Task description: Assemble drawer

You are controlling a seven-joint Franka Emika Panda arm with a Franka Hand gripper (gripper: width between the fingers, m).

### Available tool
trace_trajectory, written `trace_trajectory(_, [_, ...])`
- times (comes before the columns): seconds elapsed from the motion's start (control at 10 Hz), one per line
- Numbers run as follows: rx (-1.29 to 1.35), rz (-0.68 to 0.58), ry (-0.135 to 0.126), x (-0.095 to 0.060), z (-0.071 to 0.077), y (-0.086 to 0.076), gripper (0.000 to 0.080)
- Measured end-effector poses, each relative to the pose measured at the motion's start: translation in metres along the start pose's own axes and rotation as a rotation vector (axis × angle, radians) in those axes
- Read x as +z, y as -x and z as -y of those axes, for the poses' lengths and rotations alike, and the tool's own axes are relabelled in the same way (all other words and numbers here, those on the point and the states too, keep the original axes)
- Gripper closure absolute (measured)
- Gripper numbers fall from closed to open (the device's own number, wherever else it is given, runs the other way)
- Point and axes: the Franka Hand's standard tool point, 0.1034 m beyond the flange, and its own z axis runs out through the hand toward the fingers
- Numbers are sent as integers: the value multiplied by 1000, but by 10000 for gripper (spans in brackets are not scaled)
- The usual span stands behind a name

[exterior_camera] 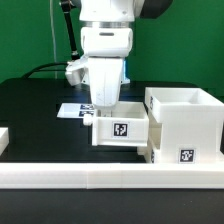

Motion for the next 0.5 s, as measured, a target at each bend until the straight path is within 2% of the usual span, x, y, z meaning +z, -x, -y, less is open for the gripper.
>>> trace_trajectory(0.5, [-7,0,-3,1,0,-4,757])
